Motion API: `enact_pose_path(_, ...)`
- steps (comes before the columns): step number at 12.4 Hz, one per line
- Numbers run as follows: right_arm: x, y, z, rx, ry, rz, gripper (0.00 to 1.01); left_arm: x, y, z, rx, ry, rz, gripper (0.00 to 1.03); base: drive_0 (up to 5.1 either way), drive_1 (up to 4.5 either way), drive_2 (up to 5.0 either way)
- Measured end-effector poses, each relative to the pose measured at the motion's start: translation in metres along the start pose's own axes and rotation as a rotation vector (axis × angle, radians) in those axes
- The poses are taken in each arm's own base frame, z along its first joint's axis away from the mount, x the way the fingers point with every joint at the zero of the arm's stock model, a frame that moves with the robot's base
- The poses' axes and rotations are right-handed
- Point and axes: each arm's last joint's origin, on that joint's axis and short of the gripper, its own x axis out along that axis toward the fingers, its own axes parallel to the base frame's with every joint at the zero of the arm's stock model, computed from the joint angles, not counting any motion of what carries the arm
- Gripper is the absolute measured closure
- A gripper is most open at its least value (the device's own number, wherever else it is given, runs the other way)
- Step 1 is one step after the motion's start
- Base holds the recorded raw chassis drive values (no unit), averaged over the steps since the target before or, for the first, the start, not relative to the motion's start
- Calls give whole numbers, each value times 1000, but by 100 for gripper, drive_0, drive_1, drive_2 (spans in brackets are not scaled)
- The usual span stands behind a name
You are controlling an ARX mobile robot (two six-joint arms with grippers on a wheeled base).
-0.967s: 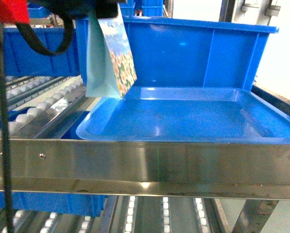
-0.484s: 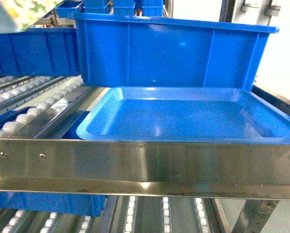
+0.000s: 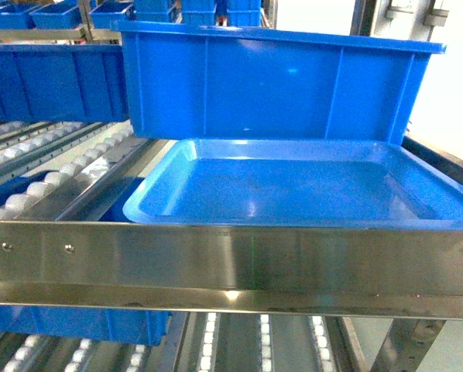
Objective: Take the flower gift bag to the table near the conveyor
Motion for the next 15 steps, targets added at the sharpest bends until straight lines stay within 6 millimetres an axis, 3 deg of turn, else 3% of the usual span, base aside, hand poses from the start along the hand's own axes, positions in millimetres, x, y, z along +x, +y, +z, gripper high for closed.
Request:
enact_pose_path(2, 0, 0, 0, 0, 0, 0, 99, 1, 0, 0, 6, 1, 8, 101, 0, 0, 0)
enact_pose_path(15, 0, 0, 0, 0, 1, -3, 99, 1, 0, -1, 21, 4, 6, 101, -473, 89, 376)
